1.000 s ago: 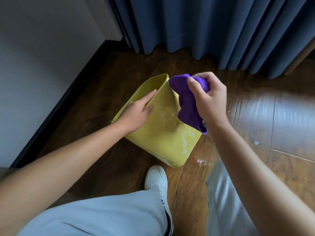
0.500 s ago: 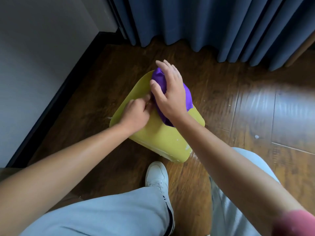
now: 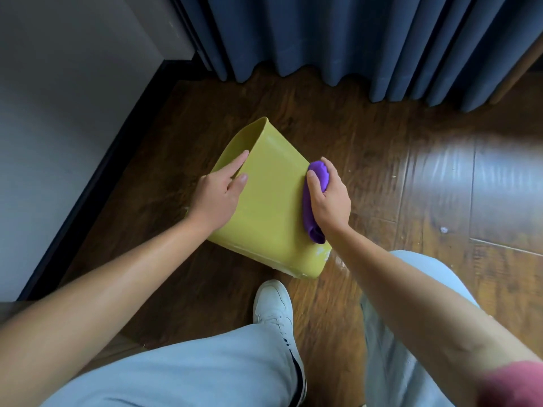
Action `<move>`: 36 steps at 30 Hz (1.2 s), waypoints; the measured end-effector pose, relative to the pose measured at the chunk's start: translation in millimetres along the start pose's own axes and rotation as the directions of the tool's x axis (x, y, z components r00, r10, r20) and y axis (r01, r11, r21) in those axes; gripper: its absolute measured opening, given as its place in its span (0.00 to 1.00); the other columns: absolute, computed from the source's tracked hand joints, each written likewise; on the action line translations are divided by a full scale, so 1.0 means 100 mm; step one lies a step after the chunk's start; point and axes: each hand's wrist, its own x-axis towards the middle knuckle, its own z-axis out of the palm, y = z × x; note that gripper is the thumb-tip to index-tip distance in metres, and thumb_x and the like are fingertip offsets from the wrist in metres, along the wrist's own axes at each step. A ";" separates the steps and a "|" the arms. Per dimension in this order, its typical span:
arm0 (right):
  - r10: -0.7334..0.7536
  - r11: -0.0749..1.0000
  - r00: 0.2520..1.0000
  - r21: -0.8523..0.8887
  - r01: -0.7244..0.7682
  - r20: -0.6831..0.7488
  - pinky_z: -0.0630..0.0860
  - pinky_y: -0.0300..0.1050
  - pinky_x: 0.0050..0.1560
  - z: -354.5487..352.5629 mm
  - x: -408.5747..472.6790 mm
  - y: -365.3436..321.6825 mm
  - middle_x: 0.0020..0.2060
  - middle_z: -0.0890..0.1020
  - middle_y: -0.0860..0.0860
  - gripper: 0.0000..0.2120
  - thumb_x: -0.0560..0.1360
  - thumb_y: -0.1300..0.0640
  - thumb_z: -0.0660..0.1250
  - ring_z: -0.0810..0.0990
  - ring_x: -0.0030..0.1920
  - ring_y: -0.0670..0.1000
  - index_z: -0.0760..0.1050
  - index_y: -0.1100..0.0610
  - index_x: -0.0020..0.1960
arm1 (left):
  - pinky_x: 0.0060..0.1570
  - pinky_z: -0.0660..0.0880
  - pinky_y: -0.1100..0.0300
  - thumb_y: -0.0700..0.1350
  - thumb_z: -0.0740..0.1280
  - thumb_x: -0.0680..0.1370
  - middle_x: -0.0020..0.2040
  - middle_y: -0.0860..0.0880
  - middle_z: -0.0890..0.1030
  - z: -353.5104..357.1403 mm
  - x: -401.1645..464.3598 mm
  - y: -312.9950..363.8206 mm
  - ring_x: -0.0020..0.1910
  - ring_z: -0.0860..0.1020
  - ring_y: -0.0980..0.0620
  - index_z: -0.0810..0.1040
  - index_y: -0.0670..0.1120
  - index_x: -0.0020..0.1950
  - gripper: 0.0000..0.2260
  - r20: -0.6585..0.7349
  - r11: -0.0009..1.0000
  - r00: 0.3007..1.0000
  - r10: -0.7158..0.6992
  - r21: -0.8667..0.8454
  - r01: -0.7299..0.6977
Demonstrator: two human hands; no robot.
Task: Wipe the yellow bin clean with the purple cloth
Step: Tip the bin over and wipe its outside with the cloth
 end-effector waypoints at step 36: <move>-0.364 0.930 0.931 0.050 0.364 -0.015 0.56 0.64 0.79 0.48 -0.68 -0.94 0.80 0.68 0.47 0.23 0.82 0.47 0.62 0.59 0.82 0.55 0.71 0.45 0.77 | 0.63 0.77 0.55 0.61 0.52 0.86 0.63 0.48 0.84 -0.02 -0.05 0.15 0.62 0.81 0.53 0.81 0.52 0.69 0.24 -0.153 0.928 0.966 -0.208 -0.342 0.146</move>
